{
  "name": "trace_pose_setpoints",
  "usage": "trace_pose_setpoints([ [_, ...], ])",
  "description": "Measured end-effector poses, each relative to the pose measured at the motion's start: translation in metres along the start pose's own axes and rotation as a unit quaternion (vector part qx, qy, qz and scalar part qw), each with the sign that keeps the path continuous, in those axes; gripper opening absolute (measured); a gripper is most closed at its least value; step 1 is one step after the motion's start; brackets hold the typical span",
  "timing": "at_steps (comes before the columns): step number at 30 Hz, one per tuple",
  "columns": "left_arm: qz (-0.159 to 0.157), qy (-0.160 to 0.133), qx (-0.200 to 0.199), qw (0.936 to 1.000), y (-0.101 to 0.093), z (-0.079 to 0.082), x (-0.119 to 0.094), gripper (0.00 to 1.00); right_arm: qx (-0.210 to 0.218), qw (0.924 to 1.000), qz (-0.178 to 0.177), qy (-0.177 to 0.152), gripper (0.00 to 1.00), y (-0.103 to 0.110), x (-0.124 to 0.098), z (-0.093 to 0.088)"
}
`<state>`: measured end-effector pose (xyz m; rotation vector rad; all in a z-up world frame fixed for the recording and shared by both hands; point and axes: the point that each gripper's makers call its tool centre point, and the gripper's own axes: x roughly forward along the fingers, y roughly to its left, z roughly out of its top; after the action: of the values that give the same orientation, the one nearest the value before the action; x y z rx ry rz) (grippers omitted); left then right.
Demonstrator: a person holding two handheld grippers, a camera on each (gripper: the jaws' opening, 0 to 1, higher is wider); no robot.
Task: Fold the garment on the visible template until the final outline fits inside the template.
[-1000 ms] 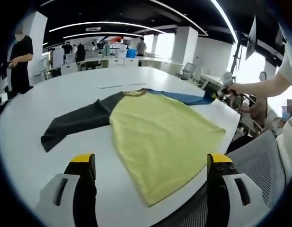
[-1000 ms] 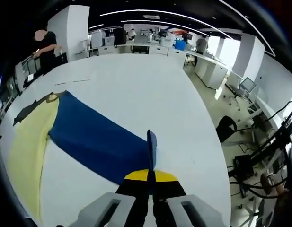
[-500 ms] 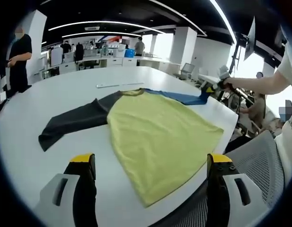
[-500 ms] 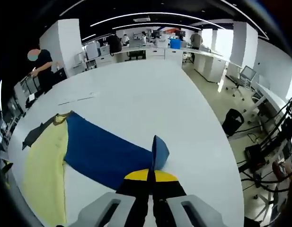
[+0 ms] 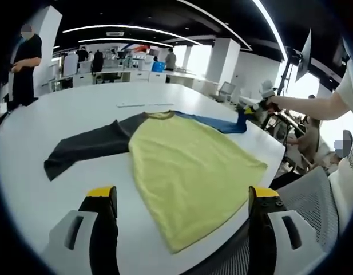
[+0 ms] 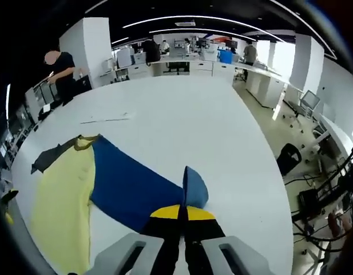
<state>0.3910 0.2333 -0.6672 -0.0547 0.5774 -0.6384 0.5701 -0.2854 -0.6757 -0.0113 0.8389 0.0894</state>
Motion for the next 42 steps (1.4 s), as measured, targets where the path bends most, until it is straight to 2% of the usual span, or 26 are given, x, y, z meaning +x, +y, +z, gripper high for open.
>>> trace_pose_setpoints([
  [7,-0.001,0.001,-0.001,1.0,0.0,0.0,0.001,0.94,-0.035,0.9992,0.018,-0.002,0.0,0.027,0.005,0.021],
  [12,-0.004,0.002,0.0,1.0,-0.001,-0.001,0.002,0.93,-0.056,0.9979,0.032,-0.005,0.0,0.066,-0.002,0.029],
  [24,-0.01,0.002,-0.009,0.9999,-0.003,-0.001,0.008,0.93,-0.076,0.9951,0.063,0.002,0.0,0.127,0.003,0.042],
  [29,-0.016,0.001,-0.002,0.9999,-0.008,0.001,0.01,0.94,-0.091,0.9927,0.078,0.01,0.0,0.143,0.011,0.047],
  [33,-0.018,0.009,0.014,0.9997,-0.012,-0.001,0.011,0.94,-0.095,0.9918,0.084,0.013,0.0,0.147,0.018,0.055],
  [42,-0.025,0.014,0.016,0.9995,-0.014,-0.002,0.012,0.93,-0.111,0.9899,0.087,0.013,0.0,0.162,0.029,0.07],
])
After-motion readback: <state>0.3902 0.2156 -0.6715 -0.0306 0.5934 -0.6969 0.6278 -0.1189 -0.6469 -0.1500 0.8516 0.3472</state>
